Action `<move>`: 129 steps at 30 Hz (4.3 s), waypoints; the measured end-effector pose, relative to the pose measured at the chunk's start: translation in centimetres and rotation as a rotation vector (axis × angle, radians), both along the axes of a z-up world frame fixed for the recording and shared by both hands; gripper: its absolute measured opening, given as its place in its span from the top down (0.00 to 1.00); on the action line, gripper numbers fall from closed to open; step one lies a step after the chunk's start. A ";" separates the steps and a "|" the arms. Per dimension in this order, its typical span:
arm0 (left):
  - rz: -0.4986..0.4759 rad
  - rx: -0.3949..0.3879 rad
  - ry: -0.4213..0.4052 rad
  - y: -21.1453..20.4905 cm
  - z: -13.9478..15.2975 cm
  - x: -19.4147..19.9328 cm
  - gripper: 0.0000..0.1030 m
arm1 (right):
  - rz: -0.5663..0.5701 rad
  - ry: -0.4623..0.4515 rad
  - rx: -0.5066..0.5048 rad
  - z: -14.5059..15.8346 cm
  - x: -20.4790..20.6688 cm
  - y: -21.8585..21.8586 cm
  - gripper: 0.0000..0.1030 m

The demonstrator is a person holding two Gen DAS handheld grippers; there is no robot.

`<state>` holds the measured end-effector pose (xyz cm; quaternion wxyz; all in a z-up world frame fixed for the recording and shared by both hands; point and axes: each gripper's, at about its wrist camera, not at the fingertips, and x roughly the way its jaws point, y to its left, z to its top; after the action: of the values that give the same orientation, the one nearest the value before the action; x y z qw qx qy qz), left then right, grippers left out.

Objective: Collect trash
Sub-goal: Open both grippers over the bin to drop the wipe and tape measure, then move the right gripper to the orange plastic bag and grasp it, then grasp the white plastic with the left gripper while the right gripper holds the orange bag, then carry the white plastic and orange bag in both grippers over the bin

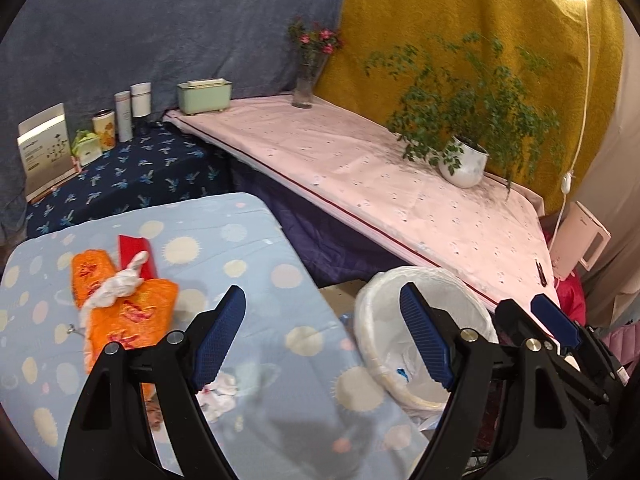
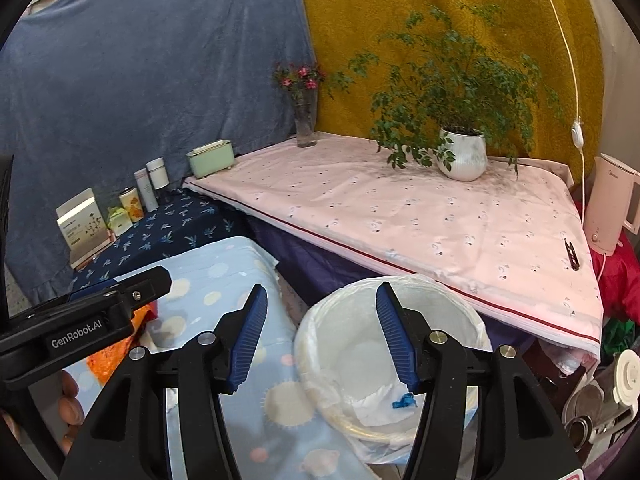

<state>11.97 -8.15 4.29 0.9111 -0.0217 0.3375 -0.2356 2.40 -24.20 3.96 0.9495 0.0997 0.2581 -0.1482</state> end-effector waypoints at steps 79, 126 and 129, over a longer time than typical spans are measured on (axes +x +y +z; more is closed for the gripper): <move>0.274 0.023 0.177 17.8 -9.0 9.0 0.14 | 0.293 0.146 0.167 -6.7 8.3 14.2 0.81; -0.075 -0.031 0.011 2.2 1.9 1.4 0.97 | 0.127 -0.008 0.200 -2.4 1.2 4.1 0.81; -0.119 -0.035 0.019 0.0 1.9 0.7 0.97 | 0.087 -0.014 0.207 -2.5 0.3 2.2 0.81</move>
<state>12.69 -8.11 6.24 0.8916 -0.0197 0.3427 -0.2952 2.66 -21.99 1.48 0.9414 0.1869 0.2696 -0.0788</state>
